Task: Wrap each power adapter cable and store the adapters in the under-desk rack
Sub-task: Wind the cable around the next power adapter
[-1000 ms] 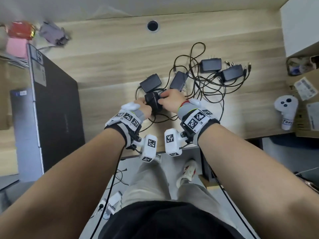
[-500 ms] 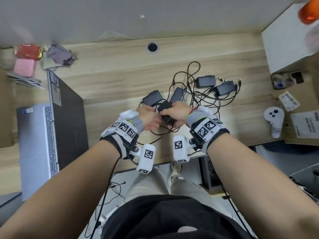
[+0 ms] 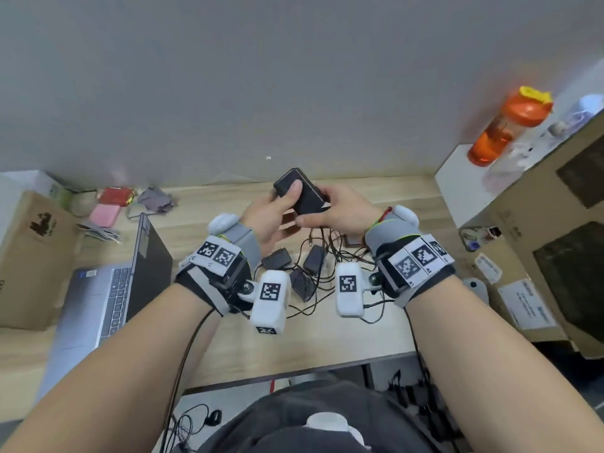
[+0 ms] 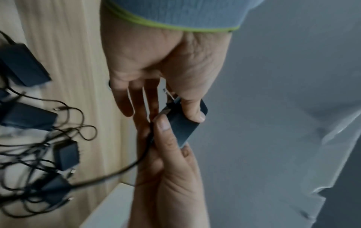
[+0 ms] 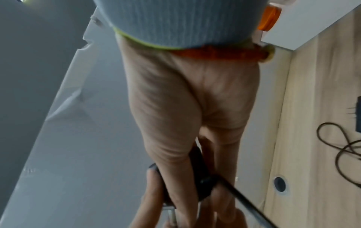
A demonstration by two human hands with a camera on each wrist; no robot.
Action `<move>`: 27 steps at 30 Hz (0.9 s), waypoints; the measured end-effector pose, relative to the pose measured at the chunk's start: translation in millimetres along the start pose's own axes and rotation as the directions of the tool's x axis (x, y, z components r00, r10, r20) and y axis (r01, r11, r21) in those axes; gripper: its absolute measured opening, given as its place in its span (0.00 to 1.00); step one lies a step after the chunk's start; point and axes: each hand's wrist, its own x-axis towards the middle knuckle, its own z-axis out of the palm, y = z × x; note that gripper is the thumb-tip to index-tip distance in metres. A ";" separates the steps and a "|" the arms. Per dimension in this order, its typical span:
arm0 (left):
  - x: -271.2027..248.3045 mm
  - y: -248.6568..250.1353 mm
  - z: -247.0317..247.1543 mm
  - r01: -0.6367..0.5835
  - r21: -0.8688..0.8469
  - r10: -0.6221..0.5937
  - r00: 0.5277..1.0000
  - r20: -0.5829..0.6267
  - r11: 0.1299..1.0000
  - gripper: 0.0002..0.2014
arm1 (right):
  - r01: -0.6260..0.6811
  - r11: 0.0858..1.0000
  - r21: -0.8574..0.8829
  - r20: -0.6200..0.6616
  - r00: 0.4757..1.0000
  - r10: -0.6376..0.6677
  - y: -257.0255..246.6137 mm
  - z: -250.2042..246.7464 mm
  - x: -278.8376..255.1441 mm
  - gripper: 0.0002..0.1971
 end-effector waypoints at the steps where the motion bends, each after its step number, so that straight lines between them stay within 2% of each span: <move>1: -0.7 7.4 0.8 -0.026 -0.041 0.026 1.000 -0.004 0.999 0.14 | -0.020 0.996 0.091 -0.005 1.000 0.021 -2.6 2.1 0.9 0.18; 3: -6.5 25.2 4.0 -0.119 -0.064 0.118 0.993 -0.024 0.991 0.16 | -0.040 0.984 0.172 0.018 0.999 0.038 -7.7 1.5 -3.4 0.15; 5: -13.1 42.2 5.6 -0.166 -0.092 0.164 0.986 -0.026 0.982 0.15 | -0.054 0.993 0.108 0.042 0.998 0.049 -7.6 -0.5 -6.4 0.06; 6: -15.0 49.3 6.1 -0.168 -0.108 0.167 0.986 -0.012 0.980 0.15 | -0.046 0.995 0.085 0.049 0.998 0.042 -6.8 -2.5 -7.0 0.06; 8: -21.3 60.3 8.7 -0.165 -0.128 0.165 0.986 -0.012 0.978 0.17 | -0.037 0.998 0.055 0.037 0.999 0.035 -7.1 -6.7 -8.6 0.12; 10: -28.8 66.2 11.4 -0.151 -0.142 0.149 0.988 -0.029 0.978 0.18 | -0.026 1.000 0.011 -0.021 0.999 0.027 -5.1 -13.2 -9.5 0.15; 13: -41.0 70.6 16.8 -0.099 -0.158 0.103 0.994 0.021 0.983 0.13 | -0.033 0.999 -0.019 -0.103 0.994 0.031 -2.8 -25.1 -9.6 0.14; 16: -46.5 71.2 21.7 -0.043 -0.145 0.058 0.993 0.104 0.989 0.14 | -0.032 0.999 -0.034 -0.120 0.992 0.027 -1.1 -36.1 -9.6 0.10; 20: -45.9 69.8 24.4 0.015 0.018 -0.016 0.996 0.090 1.000 0.12 | -0.013 1.000 0.019 -0.072 0.997 0.015 -8.9 -44.3 -13.8 0.09; 24: -40.7 65.4 19.5 0.060 0.297 -0.084 0.994 0.069 0.953 0.17 | 0.022 0.968 0.249 -0.026 1.000 -0.016 -29.3 -58.3 -19.4 0.07; 25: -40.5 64.6 19.1 0.061 0.346 -0.096 0.992 0.087 0.936 0.18 | 0.017 0.965 0.262 -0.016 1.000 -0.013 -33.2 -60.6 -20.8 0.08; 27: -40.8 63.2 20.7 0.048 0.421 -0.113 0.985 0.130 0.906 0.15 | 0.040 0.986 0.163 -0.009 0.999 -0.039 -37.5 -60.1 -23.6 0.14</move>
